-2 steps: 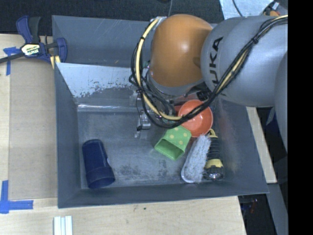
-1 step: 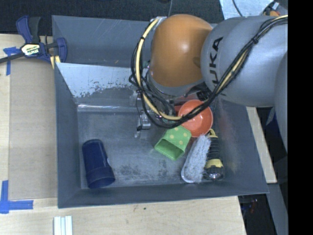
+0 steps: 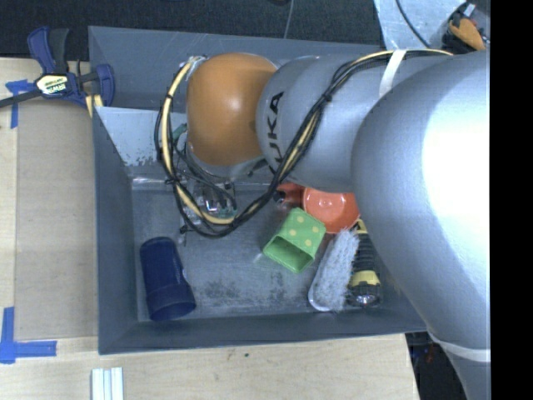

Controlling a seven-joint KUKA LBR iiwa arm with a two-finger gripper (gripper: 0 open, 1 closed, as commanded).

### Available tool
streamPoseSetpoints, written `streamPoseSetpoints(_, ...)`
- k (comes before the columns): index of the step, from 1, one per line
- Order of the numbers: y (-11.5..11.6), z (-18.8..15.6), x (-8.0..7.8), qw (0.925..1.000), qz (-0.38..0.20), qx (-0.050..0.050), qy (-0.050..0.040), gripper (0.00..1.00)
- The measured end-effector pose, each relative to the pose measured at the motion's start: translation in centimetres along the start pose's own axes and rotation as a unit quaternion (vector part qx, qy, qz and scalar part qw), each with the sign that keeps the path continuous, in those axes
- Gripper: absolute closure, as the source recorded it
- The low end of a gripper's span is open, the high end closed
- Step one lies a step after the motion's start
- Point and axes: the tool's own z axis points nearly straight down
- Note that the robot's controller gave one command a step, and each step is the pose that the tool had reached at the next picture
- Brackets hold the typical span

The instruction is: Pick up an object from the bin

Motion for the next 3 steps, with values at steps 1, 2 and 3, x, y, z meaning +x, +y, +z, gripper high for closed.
streamPoseSetpoints(1, -3.7, -0.9, 1.3, 0.9999, 0.013, 0.001, -0.0001, 0.0)
streamPoseSetpoints(2, 1.9, 5.7, 1.0, 0.9999, -0.016, 0.0, 0.0041, 1.0)
streamPoseSetpoints(3, 1.9, 5.7, 1.0, 0.9999, -0.015, 0.0, 0.0037, 0.0)
